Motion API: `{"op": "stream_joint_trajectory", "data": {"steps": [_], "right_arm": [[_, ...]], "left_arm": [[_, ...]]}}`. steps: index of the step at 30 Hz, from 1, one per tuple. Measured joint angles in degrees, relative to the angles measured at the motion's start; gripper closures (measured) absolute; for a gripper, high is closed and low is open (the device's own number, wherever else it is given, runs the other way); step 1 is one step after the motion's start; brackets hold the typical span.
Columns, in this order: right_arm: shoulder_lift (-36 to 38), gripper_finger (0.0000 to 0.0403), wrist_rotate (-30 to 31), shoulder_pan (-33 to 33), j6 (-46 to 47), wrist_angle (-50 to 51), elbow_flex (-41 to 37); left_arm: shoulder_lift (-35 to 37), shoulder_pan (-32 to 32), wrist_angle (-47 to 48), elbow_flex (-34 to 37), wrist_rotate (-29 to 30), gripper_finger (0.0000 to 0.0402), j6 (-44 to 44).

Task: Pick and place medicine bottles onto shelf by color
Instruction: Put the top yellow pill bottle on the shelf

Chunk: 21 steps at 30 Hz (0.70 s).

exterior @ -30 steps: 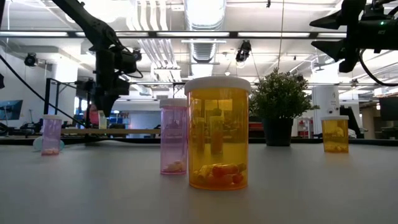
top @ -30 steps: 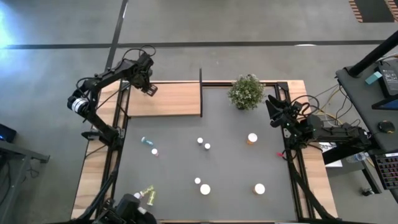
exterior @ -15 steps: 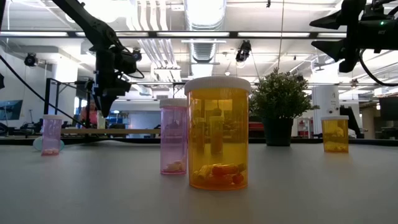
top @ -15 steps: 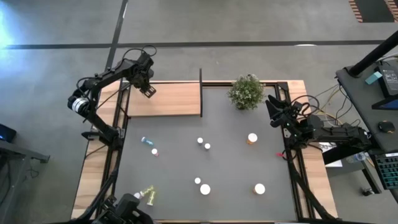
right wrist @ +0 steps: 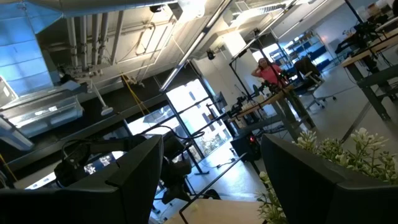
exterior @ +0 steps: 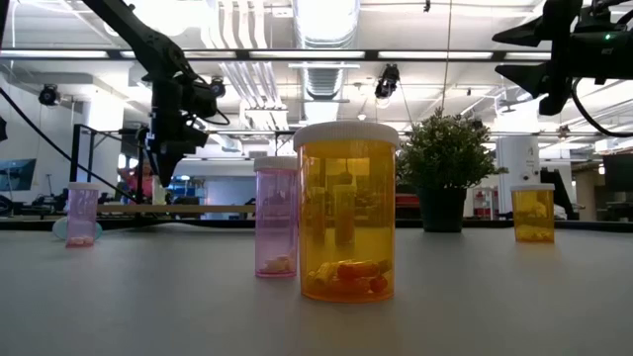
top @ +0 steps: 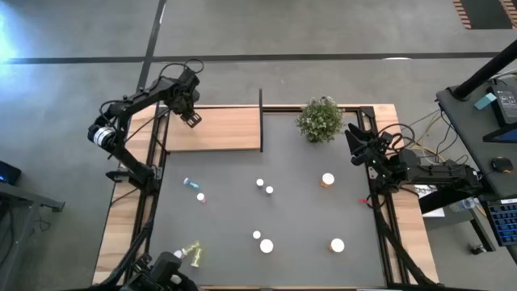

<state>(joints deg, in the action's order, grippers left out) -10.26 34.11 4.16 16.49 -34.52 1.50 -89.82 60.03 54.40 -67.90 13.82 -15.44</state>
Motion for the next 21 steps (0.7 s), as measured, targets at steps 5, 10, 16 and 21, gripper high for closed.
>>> {"op": "stream_joint_trajectory", "data": {"steps": [5, 10, 16, 21], "right_arm": [[-0.02, 0.0142, 0.00, 0.00, 0.00, -0.01, 0.00], [-0.02, 0.0142, 0.00, -0.01, 0.00, 0.00, 0.00], [-0.01, 0.0142, 0.00, 0.00, 0.00, 0.00, 0.00], [-0.02, 0.0142, 0.00, -0.02, 0.00, 0.00, 0.00]], "left_arm": [[0.04, 0.00, -0.03, 0.16, -0.05, 0.0298, 0.00], [0.13, 0.00, -0.09, 0.45, -0.04, 0.0298, -0.02], [0.13, 0.00, 0.02, 0.39, -0.07, 0.0298, -0.02], [0.13, 0.00, 0.03, 0.37, -0.17, 0.0294, 0.00]]}}
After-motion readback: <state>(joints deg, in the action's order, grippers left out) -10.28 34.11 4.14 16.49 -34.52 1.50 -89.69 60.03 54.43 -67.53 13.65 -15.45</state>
